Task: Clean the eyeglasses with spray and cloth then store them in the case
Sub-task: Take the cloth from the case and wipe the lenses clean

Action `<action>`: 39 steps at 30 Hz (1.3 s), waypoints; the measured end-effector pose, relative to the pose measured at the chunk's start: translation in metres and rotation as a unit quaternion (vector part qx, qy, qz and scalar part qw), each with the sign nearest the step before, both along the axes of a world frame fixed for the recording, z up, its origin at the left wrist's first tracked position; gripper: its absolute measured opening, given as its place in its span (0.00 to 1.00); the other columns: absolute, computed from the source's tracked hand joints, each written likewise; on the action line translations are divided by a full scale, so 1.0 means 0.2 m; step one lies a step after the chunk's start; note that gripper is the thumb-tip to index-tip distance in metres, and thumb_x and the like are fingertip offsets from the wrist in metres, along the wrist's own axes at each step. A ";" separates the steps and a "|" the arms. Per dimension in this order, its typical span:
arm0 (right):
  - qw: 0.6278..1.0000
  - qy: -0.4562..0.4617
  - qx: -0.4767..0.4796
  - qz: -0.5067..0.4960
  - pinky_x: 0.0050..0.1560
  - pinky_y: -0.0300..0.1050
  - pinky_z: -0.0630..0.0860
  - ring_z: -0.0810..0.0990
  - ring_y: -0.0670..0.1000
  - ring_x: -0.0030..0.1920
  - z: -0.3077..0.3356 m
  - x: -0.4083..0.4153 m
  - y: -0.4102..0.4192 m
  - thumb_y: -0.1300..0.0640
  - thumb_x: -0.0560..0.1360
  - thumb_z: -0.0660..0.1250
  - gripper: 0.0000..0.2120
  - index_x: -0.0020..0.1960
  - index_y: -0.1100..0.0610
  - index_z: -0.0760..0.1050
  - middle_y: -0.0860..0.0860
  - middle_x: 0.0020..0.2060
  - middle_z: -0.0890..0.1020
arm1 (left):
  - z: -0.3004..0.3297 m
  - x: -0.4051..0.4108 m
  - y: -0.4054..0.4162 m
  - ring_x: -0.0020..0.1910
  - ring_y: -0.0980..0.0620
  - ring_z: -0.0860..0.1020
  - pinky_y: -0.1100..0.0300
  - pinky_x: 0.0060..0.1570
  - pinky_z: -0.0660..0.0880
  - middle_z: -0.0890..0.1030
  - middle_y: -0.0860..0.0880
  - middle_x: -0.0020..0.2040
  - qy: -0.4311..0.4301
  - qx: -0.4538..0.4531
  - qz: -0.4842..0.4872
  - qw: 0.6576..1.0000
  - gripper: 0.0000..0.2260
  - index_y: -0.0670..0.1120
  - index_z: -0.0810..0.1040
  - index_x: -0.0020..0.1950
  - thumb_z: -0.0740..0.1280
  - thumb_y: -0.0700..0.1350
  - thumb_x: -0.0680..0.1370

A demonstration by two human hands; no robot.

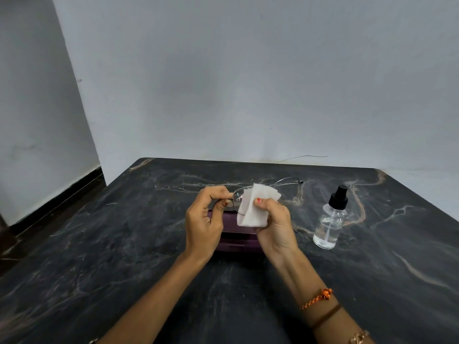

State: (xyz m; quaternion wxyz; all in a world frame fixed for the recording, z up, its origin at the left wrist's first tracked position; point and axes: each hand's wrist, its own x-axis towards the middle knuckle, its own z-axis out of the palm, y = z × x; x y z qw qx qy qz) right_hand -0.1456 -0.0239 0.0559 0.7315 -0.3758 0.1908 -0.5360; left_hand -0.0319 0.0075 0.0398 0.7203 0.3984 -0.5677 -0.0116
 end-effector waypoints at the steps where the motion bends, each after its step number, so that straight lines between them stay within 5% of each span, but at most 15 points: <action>1: 0.999 -0.031 0.028 0.007 0.29 0.38 0.78 0.82 0.45 0.31 0.00 0.00 0.01 0.66 0.60 0.66 0.07 0.38 0.60 0.78 0.49 0.28 0.83 | 0.00 0.00 0.00 0.45 0.64 0.76 0.72 0.47 0.73 0.76 0.53 0.42 -0.001 -0.001 -0.004 1.000 0.16 0.52 0.73 0.44 0.61 0.30 0.71; 6: 0.984 -0.135 0.115 0.012 0.31 0.40 0.80 0.81 0.49 0.37 0.01 0.03 0.03 0.60 0.61 0.66 0.14 0.46 0.61 0.74 0.53 0.31 0.83 | 0.00 -0.01 0.01 0.45 0.64 0.77 0.71 0.48 0.74 0.77 0.53 0.42 0.005 0.017 -0.023 1.000 0.15 0.52 0.74 0.43 0.62 0.31 0.71; 16: 0.999 0.013 -0.012 -0.027 0.30 0.41 0.79 0.83 0.50 0.32 -0.05 0.01 -0.02 0.63 0.56 0.71 0.12 0.40 0.61 0.79 0.53 0.31 0.84 | -0.05 0.05 -0.03 0.46 0.58 0.78 0.64 0.50 0.74 0.79 0.61 0.44 0.000 0.068 -0.073 0.995 0.06 0.60 0.76 0.46 0.62 0.50 0.72; 19: 0.998 0.032 -0.040 -0.024 0.32 0.40 0.80 0.82 0.48 0.31 -0.05 0.01 -0.03 0.64 0.55 0.70 0.07 0.33 0.59 0.82 0.51 0.29 0.84 | -0.03 0.05 -0.03 0.47 0.58 0.77 0.65 0.51 0.74 0.79 0.61 0.45 -0.017 0.071 -0.073 0.995 0.07 0.61 0.76 0.46 0.62 0.49 0.73; 25: 0.980 0.136 -0.141 -0.033 0.36 0.37 0.80 0.82 0.44 0.33 -0.04 -0.04 -0.05 0.65 0.63 0.71 0.09 0.35 0.52 0.83 0.48 0.30 0.85 | -0.03 0.06 -0.02 0.47 0.60 0.77 0.65 0.50 0.75 0.78 0.57 0.44 -0.040 0.060 -0.068 0.995 0.05 0.58 0.75 0.47 0.64 0.52 0.73; 28: 0.972 0.165 -0.163 -0.032 0.36 0.37 0.79 0.82 0.44 0.33 -0.04 -0.06 -0.07 0.66 0.65 0.71 0.08 0.35 0.53 0.83 0.48 0.30 0.85 | -0.03 0.06 -0.03 0.46 0.62 0.76 0.67 0.49 0.74 0.78 0.55 0.43 -0.040 0.063 -0.057 0.996 0.06 0.55 0.75 0.46 0.63 0.44 0.73; 32: 0.968 0.179 -0.173 -0.006 0.35 0.35 0.78 0.81 0.43 0.31 -0.05 -0.06 -0.09 0.64 0.64 0.71 0.06 0.33 0.54 0.83 0.47 0.28 0.84 | -0.03 0.06 -0.04 0.44 0.63 0.76 0.70 0.48 0.73 0.77 0.54 0.42 -0.028 0.062 -0.048 0.996 0.10 0.53 0.74 0.44 0.62 0.37 0.73; 39: 0.961 0.178 -0.210 0.000 0.35 0.33 0.77 0.81 0.43 0.32 -0.04 -0.05 -0.08 0.58 0.57 0.73 0.05 0.33 0.56 0.83 0.47 0.29 0.85 | 0.01 0.10 -0.03 0.43 0.64 0.76 0.71 0.47 0.73 0.77 0.54 0.42 0.012 0.037 -0.039 0.999 0.08 0.54 0.74 0.44 0.61 0.40 0.74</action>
